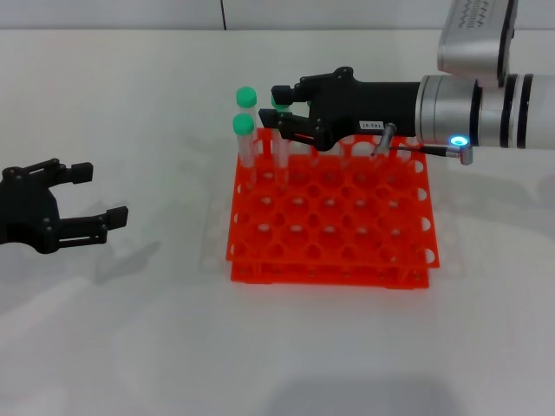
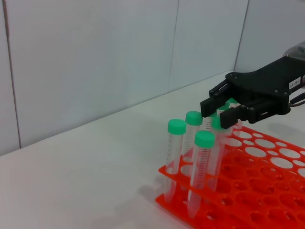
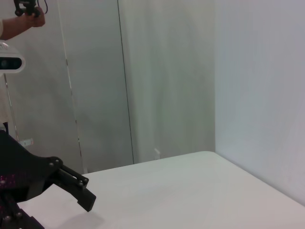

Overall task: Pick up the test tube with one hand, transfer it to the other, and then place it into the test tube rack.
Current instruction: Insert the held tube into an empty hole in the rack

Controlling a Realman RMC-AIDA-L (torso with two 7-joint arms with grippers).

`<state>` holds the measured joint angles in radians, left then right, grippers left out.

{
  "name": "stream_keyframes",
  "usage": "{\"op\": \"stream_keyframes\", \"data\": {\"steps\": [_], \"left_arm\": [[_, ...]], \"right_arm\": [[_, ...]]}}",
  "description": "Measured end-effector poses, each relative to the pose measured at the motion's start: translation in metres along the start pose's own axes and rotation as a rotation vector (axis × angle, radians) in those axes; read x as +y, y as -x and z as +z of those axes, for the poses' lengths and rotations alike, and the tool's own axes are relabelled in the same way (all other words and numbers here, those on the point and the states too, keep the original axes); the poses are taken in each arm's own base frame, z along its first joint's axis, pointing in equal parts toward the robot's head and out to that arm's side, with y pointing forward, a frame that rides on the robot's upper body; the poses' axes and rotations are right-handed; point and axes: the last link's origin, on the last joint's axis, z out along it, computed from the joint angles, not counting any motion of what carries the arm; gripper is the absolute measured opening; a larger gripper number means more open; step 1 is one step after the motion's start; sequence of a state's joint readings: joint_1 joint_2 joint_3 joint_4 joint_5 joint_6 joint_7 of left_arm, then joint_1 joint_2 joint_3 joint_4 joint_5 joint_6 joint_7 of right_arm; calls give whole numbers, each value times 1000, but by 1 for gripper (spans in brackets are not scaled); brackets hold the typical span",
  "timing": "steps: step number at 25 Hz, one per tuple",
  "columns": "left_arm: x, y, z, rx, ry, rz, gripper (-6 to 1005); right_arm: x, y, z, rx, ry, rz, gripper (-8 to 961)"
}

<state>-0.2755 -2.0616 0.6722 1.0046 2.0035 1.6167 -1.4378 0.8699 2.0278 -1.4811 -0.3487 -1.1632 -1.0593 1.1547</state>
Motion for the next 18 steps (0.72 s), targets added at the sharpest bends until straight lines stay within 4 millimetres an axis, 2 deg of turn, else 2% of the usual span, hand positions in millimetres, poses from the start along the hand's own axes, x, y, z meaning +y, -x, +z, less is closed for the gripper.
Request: {"op": "stream_keyframes", "data": {"steps": [5, 8, 12, 15, 18], "left_arm": [[0, 0, 0, 1, 0, 1, 881], [0, -1, 1, 1, 1, 2, 881], [0, -1, 0, 3, 4, -1, 881], [0, 0, -3, 1, 3, -7, 882], [0, -1, -2, 1, 5, -4, 882]], "right_arm": [[0, 0, 0, 2, 1, 3, 268], [0, 1, 0, -3, 2, 4, 465], [2, 5, -6, -26, 21, 8, 540], [4, 8, -19, -33, 50, 10, 559], [3, 4, -44, -11, 71, 3, 558]]}}
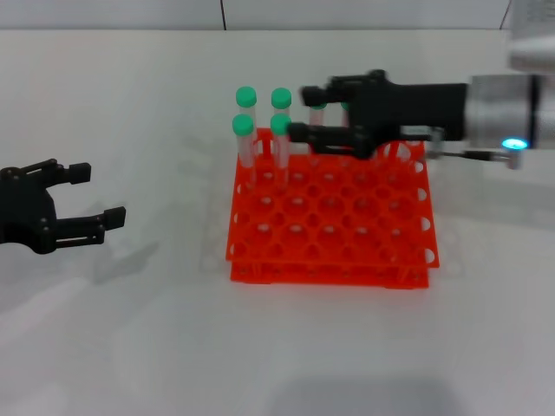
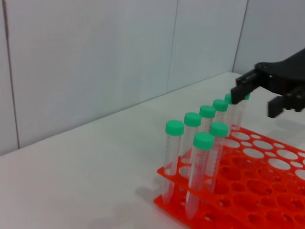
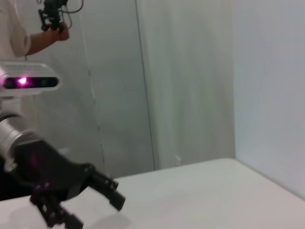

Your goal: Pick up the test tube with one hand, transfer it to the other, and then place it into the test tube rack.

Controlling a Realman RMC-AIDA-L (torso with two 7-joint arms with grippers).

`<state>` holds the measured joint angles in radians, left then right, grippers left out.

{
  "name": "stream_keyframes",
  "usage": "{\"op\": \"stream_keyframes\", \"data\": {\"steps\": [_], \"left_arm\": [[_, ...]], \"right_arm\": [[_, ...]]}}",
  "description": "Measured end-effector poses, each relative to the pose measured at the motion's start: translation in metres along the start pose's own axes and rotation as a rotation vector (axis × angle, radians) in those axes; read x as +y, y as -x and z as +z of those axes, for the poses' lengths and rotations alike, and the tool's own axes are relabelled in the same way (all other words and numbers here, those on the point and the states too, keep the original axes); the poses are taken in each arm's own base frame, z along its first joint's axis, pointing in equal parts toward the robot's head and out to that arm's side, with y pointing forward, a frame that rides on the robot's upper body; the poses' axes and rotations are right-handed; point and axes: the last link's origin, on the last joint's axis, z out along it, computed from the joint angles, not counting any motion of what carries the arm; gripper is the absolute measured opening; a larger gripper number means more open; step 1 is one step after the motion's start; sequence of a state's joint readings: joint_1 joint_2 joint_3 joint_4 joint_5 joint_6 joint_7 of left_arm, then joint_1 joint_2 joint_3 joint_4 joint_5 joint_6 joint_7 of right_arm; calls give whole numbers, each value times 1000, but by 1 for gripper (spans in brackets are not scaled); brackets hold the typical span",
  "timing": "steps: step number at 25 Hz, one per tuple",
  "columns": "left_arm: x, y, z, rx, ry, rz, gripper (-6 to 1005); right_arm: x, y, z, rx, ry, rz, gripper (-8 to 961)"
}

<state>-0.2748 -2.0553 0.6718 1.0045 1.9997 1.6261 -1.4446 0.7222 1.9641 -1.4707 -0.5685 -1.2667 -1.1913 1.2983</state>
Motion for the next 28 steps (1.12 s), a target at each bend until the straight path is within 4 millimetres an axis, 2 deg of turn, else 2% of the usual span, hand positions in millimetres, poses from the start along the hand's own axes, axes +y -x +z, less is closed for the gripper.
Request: {"op": "stream_keyframes", "data": {"steps": [8, 11, 13, 17, 28], "left_arm": [[-3, -8, 0, -3, 27, 4, 882], [-4, -13, -1, -1, 56, 12, 882], [-5, -17, -1, -1, 75, 21, 882], [-8, -22, 0, -5, 124, 27, 882], [-5, -40, 13, -39, 246, 80, 882]], "right_arm": [[-6, -26, -61, 17, -59, 4, 658], [-6, -33, -78, 32, -60, 11, 695], [-4, -40, -90, 47, -60, 21, 753], [-2, -49, -98, 76, -56, 37, 869], [6, -64, -95, 121, -34, 53, 869]]}}
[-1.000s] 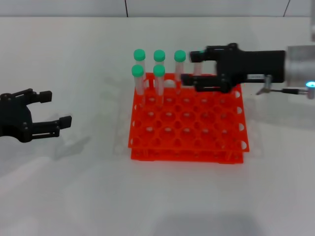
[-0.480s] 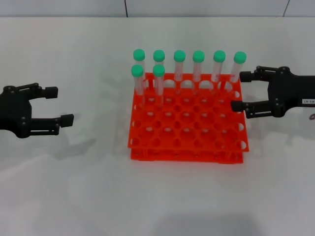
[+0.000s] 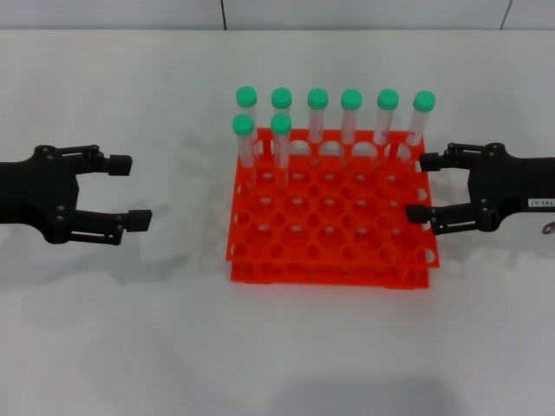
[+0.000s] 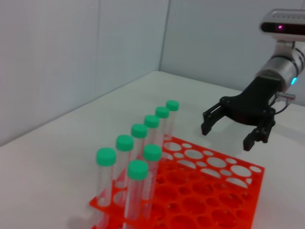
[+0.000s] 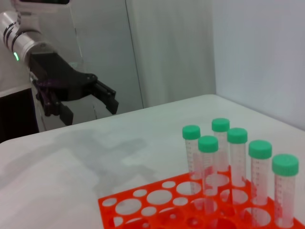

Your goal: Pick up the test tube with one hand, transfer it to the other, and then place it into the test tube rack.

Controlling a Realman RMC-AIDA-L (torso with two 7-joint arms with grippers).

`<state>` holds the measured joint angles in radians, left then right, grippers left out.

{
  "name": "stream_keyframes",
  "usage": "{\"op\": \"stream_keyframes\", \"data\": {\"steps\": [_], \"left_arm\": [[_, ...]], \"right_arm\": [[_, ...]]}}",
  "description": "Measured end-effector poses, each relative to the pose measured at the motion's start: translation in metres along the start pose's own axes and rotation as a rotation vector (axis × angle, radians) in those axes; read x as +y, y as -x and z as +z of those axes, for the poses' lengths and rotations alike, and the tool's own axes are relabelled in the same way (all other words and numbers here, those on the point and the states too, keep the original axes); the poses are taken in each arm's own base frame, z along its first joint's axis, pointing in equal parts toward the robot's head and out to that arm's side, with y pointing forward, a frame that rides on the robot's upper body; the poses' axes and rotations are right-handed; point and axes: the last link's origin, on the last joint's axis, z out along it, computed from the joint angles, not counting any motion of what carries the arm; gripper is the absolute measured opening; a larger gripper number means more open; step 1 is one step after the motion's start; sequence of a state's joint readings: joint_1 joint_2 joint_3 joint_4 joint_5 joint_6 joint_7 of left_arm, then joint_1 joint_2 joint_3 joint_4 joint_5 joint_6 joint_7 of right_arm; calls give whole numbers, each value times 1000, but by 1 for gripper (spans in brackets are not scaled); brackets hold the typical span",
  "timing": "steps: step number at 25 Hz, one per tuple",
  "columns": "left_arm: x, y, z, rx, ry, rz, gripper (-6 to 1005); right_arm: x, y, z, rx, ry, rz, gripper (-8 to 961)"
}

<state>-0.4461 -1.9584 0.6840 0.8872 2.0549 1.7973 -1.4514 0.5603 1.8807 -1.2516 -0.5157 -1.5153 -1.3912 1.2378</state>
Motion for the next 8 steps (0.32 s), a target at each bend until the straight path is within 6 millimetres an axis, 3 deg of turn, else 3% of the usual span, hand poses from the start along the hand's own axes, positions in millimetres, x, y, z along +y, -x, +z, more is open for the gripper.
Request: {"op": "stream_keyframes", "data": {"steps": [8], "left_arm": [[0, -6, 8, -7, 46, 0, 882]], "right_arm": [[2, -4, 1, 10, 5, 11, 869]]}}
